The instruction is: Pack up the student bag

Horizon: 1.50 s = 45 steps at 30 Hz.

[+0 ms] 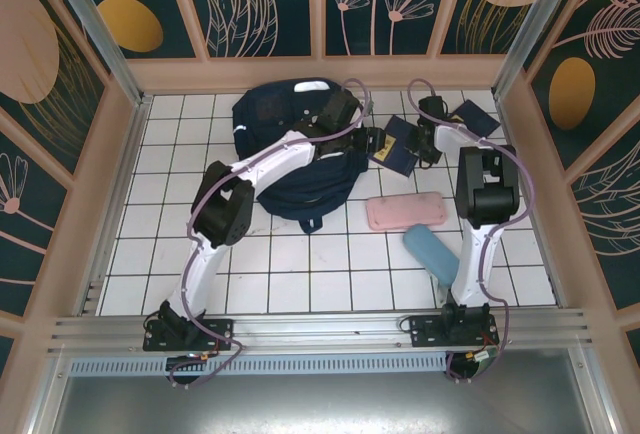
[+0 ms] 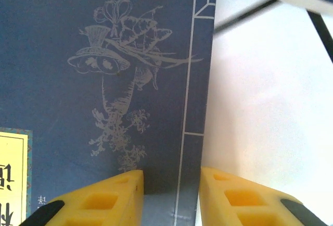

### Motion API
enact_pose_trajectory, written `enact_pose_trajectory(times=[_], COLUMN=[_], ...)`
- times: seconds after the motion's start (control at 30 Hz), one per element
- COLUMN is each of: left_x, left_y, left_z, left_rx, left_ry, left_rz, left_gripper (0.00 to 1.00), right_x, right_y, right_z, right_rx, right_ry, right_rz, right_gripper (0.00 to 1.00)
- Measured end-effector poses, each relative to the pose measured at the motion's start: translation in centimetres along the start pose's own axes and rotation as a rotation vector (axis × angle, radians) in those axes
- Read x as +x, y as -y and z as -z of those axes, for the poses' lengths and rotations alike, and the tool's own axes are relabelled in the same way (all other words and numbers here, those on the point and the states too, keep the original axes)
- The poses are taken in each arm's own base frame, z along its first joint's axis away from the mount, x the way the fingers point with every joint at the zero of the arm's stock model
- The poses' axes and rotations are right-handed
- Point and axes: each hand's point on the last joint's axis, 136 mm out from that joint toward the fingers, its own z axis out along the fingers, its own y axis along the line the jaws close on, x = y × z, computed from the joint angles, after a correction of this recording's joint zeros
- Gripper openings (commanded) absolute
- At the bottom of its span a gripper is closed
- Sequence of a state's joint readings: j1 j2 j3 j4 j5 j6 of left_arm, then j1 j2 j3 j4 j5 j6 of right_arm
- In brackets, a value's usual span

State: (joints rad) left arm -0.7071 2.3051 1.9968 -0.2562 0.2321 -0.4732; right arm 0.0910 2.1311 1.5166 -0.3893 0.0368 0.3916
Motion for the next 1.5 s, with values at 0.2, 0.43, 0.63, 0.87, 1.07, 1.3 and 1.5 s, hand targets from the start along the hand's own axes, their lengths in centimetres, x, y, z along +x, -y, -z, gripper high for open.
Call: enact_pose_trajectory(times=[0.2,0.43,0.63,0.87,1.07,1.3,1.5], left_x=[0.8,2.1,3.7,4.7,4.0,4.5,4.9], left_y=[0.5,-1.0,-4.2,-5.3,-5.2,-4.4,-3.1], left_z=[-2.0,-3.4,-3.2,-2.5,-1.9,-2.0,-2.1], left_rx=[0.016,-0.055,-0.143,-0.164,-0.151,-0.103,-0.049], left_ry=[-0.008,-0.017,-0.021,-0.036,-0.028,-0.057,-0.084], left_rz=[0.040,0.102,0.164,0.187,0.192,0.202,0.260], left_gripper=[0.53,0.46,0.45,0.45,0.44,0.45,0.50], right_x=[-0.7,-1.3,1.6,4.0,7.5,10.2,4.3], right_y=[0.5,-0.7,-6.8,-9.7,-6.9,-5.1,-1.1], right_z=[0.1,2.6,2.6,0.9,2.7,5.8,6.5], right_rx=[0.043,-0.001,-0.169,-0.268,-0.261,-0.287,-0.221], right_ry=[0.032,0.064,-0.001,-0.080,-0.095,-0.157,-0.037], right_rz=[0.052,0.060,0.102,0.105,0.099,0.054,-0.061], right_gripper=[0.41,0.46,0.43,0.42,0.42,0.46,0.51])
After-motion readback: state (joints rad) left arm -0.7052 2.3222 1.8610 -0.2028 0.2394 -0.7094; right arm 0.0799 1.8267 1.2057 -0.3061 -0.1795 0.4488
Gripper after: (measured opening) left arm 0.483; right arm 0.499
